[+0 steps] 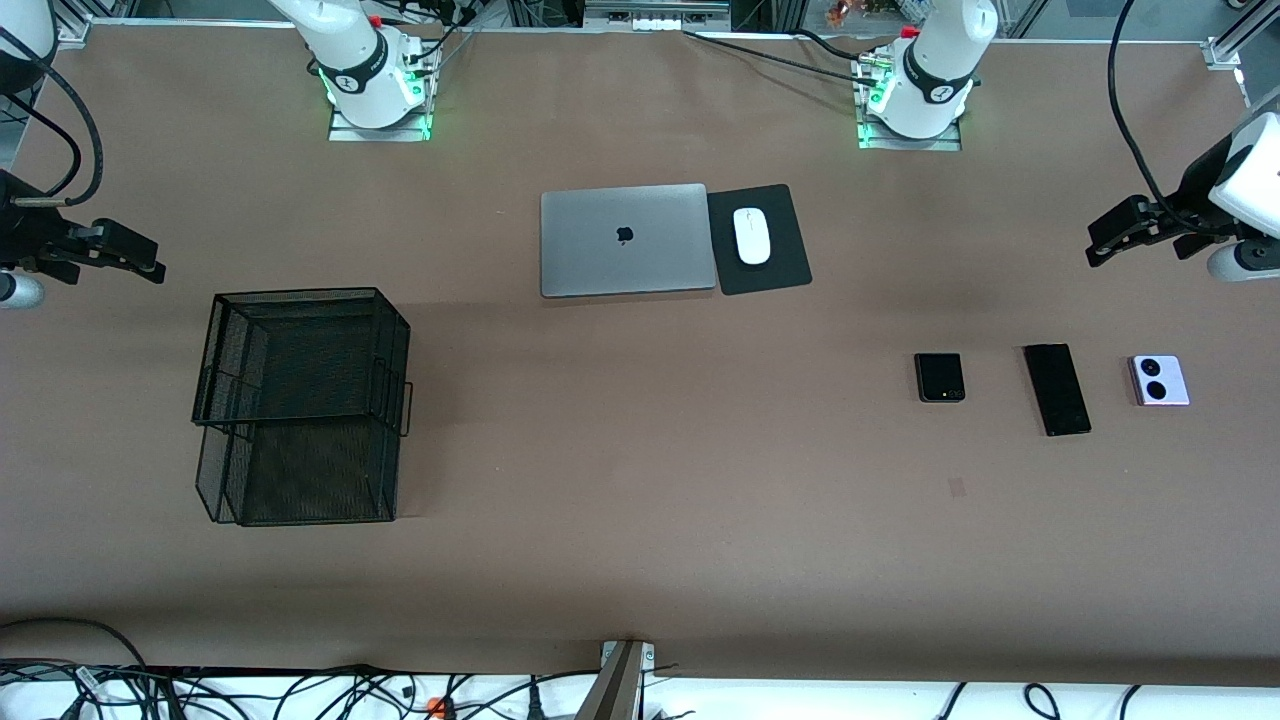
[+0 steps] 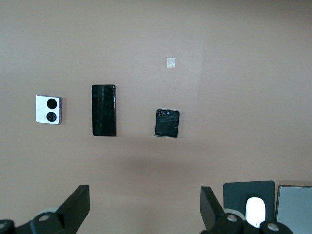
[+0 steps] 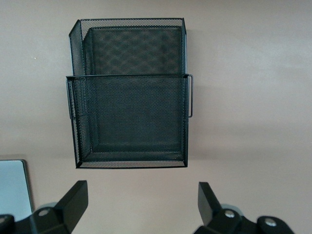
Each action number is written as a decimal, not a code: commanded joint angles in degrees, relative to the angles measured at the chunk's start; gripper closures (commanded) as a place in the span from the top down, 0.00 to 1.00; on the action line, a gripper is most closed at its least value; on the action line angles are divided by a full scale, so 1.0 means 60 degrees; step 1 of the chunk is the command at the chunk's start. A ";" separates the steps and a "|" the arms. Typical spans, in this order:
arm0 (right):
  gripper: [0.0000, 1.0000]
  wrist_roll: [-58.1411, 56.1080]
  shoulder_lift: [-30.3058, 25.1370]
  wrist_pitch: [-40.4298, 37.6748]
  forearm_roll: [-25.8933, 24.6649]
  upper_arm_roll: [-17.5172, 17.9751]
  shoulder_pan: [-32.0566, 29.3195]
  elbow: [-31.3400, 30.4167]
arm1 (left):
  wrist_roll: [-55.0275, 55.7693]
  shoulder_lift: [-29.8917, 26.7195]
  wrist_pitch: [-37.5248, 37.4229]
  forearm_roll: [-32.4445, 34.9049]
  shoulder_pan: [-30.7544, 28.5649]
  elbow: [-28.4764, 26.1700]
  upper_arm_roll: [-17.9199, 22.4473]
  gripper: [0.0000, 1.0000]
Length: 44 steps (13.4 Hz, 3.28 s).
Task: Place phones with both arms
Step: 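Reach the left gripper down to the small black flip phone, then grasp the small black flip phone with the left gripper and lift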
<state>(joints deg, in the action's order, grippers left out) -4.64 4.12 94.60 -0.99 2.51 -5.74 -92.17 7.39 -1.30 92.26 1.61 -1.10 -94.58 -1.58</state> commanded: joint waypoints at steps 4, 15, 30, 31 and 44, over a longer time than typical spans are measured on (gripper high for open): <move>1.00 0.0070 -0.0130 0.0069 0.0150 0.0035 -0.0084 -0.0035 | -0.0176 -0.0091 -0.0231 0.0099 0.0022 0.0046 0.0014 1.00; 1.00 0.0070 -0.0115 0.0245 0.0164 0.0035 -0.0084 -0.0035 | -0.0190 0.0671 -0.0919 0.0170 0.0066 0.0647 0.0014 1.00; 1.00 0.0070 -0.0101 0.0230 0.0164 0.0035 -0.0084 -0.0035 | -0.1553 0.2896 0.4183 0.0084 -0.0022 -0.2893 -0.0001 1.00; 1.00 0.0070 -0.0101 0.0245 0.0164 0.0035 -0.0084 -0.0035 | -0.1553 0.3013 0.5048 0.0084 -0.0022 -0.3348 -0.0001 1.00; 1.00 0.0055 -0.0174 0.0142 0.0150 -0.0038 -0.0084 -0.0035 | -0.2008 0.4743 0.8411 0.0011 -0.0212 -0.4363 -0.0132 1.00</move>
<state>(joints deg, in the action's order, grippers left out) -4.59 4.05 95.92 -0.97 1.99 -5.76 -92.08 -3.64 26.86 142.20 1.61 -1.47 -120.53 -1.84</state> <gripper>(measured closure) 0.000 0.000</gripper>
